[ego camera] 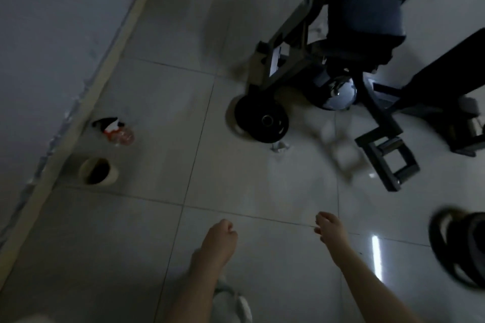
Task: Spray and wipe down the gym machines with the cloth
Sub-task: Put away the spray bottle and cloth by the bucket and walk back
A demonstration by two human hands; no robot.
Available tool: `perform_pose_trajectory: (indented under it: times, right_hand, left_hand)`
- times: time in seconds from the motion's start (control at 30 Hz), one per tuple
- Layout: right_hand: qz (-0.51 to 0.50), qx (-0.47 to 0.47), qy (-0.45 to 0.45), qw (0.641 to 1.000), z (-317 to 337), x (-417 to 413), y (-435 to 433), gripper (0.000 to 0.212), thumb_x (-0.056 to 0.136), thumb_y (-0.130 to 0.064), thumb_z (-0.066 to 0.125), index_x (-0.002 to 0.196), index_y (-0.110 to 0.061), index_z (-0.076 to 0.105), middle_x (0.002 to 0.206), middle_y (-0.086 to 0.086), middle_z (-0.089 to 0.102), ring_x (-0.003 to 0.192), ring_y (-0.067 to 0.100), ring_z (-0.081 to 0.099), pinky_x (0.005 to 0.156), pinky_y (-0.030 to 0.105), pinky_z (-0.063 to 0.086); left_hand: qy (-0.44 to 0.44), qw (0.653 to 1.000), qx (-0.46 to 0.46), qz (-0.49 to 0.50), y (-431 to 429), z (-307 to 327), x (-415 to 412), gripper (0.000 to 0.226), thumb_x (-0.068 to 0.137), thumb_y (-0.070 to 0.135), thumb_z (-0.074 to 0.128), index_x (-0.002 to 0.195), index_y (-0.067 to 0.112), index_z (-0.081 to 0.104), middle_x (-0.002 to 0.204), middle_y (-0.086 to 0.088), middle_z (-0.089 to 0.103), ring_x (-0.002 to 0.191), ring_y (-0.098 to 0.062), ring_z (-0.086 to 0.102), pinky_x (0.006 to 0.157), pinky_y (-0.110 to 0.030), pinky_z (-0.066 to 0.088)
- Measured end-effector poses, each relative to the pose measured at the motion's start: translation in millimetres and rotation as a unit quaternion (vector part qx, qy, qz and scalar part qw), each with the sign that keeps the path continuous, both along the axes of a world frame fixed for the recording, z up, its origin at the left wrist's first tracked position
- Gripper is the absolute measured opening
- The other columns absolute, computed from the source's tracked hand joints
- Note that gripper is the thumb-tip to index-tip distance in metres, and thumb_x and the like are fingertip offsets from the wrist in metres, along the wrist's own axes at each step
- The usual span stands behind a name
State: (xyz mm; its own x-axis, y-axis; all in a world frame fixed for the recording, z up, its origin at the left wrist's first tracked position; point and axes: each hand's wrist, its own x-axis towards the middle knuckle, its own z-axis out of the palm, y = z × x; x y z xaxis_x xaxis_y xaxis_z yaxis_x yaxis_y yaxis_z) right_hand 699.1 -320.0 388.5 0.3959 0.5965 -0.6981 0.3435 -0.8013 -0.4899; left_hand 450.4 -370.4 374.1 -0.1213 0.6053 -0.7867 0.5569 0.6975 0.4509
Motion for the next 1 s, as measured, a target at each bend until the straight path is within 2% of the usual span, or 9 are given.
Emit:
perform_pose_trajectory:
  times: [0.1, 0.23, 0.4, 0.53, 0.67, 0.77, 0.87, 1.0]
  right_hand:
    - [0.036, -0.007, -0.014, 0.999, -13.6, 5.3, 38.5, 0.039, 0.094, -0.014, 0.053, 0.129, 0.002, 0.050, 0.104, 0.012, 0.055, 0.091, 0.027, 0.054, 0.078, 0.034, 0.041]
    - [0.100, -0.010, -0.034, 0.994, -38.0, -2.3, 84.0, 0.040, 0.094, -0.019, 0.053, 0.132, -0.005, 0.048, 0.122, 0.016, 0.056, 0.094, 0.023, 0.052, 0.082, 0.032, 0.041]
    - [0.172, -0.034, -0.058, 0.983, -88.0, 5.7, 135.1, 0.046, 0.095, -0.025, 0.052, 0.138, -0.011, 0.042, 0.136, 0.014, 0.049, 0.119, 0.028, 0.051, 0.098, 0.036, 0.041]
    - [0.185, -0.040, -0.044, 0.981, -141.5, 25.9, 189.8, 0.047, 0.096, -0.024, 0.051, 0.140, -0.011, 0.039, 0.137, 0.014, 0.047, 0.119, 0.028, 0.051, 0.098, 0.036, 0.042]
    - [0.202, -0.029, -0.070, 0.976, -189.8, 41.3, 227.2, 0.047, 0.096, -0.022, 0.049, 0.140, -0.010, 0.039, 0.138, 0.015, 0.047, 0.119, 0.029, 0.050, 0.094, 0.033, 0.041]
    - [0.203, -0.020, -0.081, 0.976, -230.2, 44.6, 249.9, 0.047, 0.096, -0.022, 0.049, 0.141, -0.012, 0.038, 0.140, 0.014, 0.046, 0.117, 0.028, 0.051, 0.092, 0.032, 0.042]
    - [0.209, -0.007, -0.102, 0.972, -281.7, 43.2, 272.3, 0.048, 0.096, -0.021, 0.050, 0.142, -0.013, 0.038, 0.142, 0.012, 0.043, 0.105, 0.023, 0.054, 0.085, 0.026, 0.039]
    - [0.223, -0.006, -0.128, 0.966, -351.9, 41.1, 301.6, 0.052, 0.095, -0.021, 0.051, 0.143, -0.012, 0.035, 0.145, 0.013, 0.037, 0.122, 0.030, 0.048, 0.096, 0.033, 0.040]
  left_hand:
    - [-0.004, 1.000, 0.008, -0.019, 35.5, -10.8, 10.3, 0.035, 0.096, 0.021, 0.043, 0.128, 0.012, 0.053, 0.131, -0.008, 0.056, 0.115, -0.022, 0.054, 0.095, -0.028, 0.043]
    - [-0.011, 1.000, 0.012, -0.008, 82.3, -35.5, 20.7, 0.030, 0.095, 0.020, 0.045, 0.123, 0.013, 0.056, 0.124, -0.008, 0.059, 0.100, -0.018, 0.055, 0.083, -0.026, 0.043]
    - [0.004, 1.000, -0.020, -0.019, 142.0, -79.6, 43.8, 0.030, 0.094, 0.018, 0.046, 0.121, 0.011, 0.057, 0.125, -0.012, 0.060, 0.112, -0.026, 0.056, 0.088, -0.028, 0.043]
    - [0.018, 1.000, -0.008, 0.004, 192.5, -125.0, 63.9, 0.033, 0.094, 0.017, 0.047, 0.124, 0.011, 0.057, 0.128, -0.011, 0.059, 0.114, -0.025, 0.056, 0.091, -0.028, 0.044]
    - [0.018, 0.999, 0.012, 0.040, 219.0, -168.9, 79.1, 0.033, 0.095, 0.014, 0.046, 0.126, 0.010, 0.056, 0.128, -0.010, 0.059, 0.116, -0.024, 0.054, 0.095, -0.028, 0.041]
    - [0.035, 0.999, 0.004, 0.001, 226.8, -214.2, 89.8, 0.033, 0.095, 0.011, 0.045, 0.126, 0.007, 0.055, 0.131, -0.011, 0.057, 0.121, -0.025, 0.051, 0.097, -0.026, 0.036]
    - [0.039, 0.998, -0.018, -0.051, 235.3, -274.2, 94.0, 0.033, 0.094, 0.012, 0.045, 0.126, 0.008, 0.054, 0.131, -0.011, 0.056, 0.122, -0.026, 0.050, 0.096, -0.028, 0.037]
    - [0.056, 0.993, 0.007, -0.107, 256.5, -339.4, 92.5, 0.037, 0.094, 0.014, 0.044, 0.131, 0.013, 0.049, 0.132, -0.009, 0.052, 0.121, -0.025, 0.050, 0.097, -0.032, 0.039]
